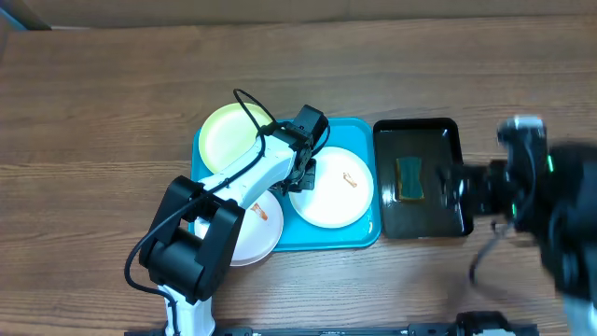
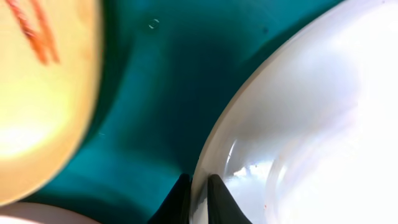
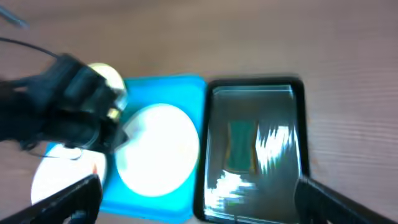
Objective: Clean dirty plates on tray and stack at the side
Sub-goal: 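Reach the right gripper into the black tray and grasp the sponge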
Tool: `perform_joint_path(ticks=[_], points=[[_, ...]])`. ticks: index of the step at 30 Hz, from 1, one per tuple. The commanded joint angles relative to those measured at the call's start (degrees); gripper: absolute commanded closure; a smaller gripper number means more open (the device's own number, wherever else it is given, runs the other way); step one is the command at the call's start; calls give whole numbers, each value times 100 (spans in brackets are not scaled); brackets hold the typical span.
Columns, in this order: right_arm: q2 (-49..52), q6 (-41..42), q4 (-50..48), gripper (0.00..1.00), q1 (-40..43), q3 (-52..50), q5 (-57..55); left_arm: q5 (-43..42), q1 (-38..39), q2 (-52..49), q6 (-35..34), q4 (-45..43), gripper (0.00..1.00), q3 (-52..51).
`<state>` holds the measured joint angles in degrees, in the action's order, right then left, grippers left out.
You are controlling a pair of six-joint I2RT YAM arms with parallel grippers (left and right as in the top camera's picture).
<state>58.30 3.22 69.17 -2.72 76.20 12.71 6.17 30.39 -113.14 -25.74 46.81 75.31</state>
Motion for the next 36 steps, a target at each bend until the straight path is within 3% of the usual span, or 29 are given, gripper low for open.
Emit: perform_joint_path(ticks=[1,6,8,9,16,22,31,34,36], points=[[1158,-87,610,0,-11,857,-160,601,-61,-173,444,4,91,-81],[2376,-24,1228,0,-9,1174,-68,579,-90,-173,518,46,96,-81],[2796,-15,1344,26,-9,1145,-68,579,-87,-173,518,42,96,-81],[2986,72,1355,34,-11,1113,-68,579,-87,-173,518,35,96,-81],[3751,807,754,34,-26,564,-424,431,-87,-173,516,9,96,-81],[3884,1073,-605,34,-118,-501,-496,428,-87,-173,516,-39,96,-81],[3893,1458,-2476,40,-601,-1864,-531,428,-85,-173,516,-50,96,-81],[3893,1572,-2863,49,-667,-2155,-719,428,-85,-173,516,-50,96,-81],[3893,1681,-2981,50,-664,-2275,-885,428,-85,-173,516,-50,96,-92]])
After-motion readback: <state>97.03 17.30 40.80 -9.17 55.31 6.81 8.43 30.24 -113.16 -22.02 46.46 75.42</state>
